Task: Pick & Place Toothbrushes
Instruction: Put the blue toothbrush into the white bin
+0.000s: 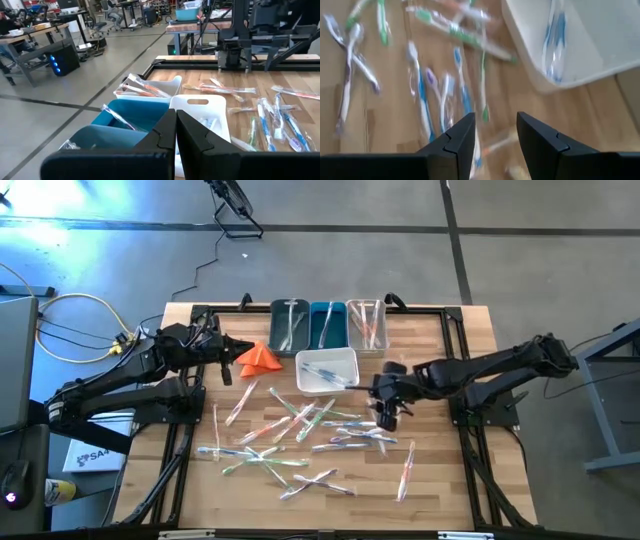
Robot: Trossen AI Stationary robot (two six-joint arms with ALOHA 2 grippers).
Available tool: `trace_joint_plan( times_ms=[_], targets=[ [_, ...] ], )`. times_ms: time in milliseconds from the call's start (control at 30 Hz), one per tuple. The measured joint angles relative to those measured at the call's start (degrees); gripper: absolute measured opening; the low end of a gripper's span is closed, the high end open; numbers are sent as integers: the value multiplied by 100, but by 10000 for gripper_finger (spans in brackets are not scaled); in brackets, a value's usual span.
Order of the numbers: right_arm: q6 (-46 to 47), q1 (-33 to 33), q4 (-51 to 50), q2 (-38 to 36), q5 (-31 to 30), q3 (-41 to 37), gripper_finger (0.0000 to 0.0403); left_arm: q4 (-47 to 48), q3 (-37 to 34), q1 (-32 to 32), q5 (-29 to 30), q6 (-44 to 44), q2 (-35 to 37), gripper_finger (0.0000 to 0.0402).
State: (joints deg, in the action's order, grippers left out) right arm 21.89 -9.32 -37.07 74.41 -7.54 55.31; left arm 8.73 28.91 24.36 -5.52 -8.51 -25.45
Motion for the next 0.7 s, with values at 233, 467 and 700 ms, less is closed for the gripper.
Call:
trace_joint_plan(
  times_ms=[233, 467, 700],
  targets=[
    [756, -262, -557, 0, 34, -2, 137, 6, 0, 0, 0, 11, 0, 8],
    [1472, -381, -591, 103, 17, -2, 137, 17, 0, 0, 2, 163, -70, 8],
    [1406, -594, -577, 691, 322, -2, 137, -2, 0, 0, 42, -11, -68, 8]
  ],
)
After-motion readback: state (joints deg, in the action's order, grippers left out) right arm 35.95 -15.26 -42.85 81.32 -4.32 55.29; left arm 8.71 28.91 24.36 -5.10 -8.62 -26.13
